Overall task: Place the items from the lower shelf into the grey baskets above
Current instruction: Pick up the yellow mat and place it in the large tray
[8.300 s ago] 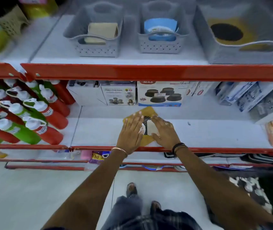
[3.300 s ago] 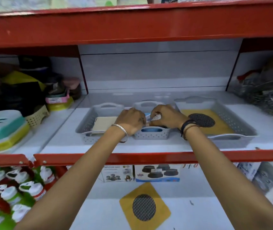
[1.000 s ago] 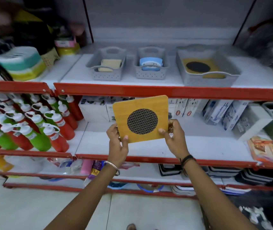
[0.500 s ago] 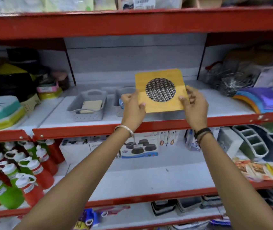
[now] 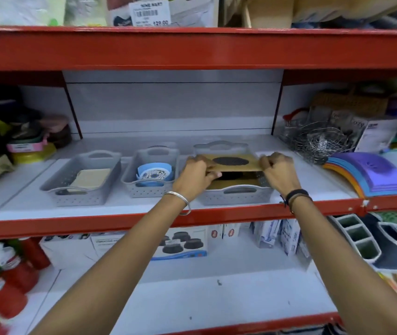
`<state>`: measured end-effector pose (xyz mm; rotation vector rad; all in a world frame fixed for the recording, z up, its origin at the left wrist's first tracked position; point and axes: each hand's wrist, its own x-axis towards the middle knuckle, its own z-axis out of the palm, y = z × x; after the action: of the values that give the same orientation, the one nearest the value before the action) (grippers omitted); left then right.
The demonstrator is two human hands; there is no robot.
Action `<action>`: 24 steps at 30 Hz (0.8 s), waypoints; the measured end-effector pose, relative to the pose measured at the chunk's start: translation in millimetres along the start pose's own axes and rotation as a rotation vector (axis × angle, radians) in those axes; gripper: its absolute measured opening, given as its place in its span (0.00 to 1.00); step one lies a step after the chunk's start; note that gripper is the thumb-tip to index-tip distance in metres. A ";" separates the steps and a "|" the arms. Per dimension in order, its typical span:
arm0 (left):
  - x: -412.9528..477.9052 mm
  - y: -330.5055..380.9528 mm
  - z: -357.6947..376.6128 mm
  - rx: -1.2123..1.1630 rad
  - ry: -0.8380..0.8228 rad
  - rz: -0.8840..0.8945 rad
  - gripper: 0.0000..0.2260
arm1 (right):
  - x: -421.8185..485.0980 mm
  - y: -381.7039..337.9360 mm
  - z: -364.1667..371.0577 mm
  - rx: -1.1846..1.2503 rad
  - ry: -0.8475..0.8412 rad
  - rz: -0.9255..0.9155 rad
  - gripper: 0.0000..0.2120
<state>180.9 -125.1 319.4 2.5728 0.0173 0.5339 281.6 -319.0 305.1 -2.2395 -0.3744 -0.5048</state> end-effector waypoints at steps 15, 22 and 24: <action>46.3 5.6 21.6 0.465 -0.490 0.024 0.17 | 31.7 -5.5 22.0 -0.531 -0.754 -0.384 0.20; 53.1 1.4 37.0 0.501 -0.413 0.033 0.15 | 37.6 -1.6 36.2 -0.511 -0.684 -0.364 0.20; 52.3 1.3 36.4 0.449 -0.388 0.002 0.14 | 37.4 -1.2 35.8 -0.526 -0.692 -0.370 0.20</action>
<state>242.7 -137.7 310.4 3.0726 -0.0001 0.0184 322.3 -287.2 301.7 -2.8348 -1.1326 0.0276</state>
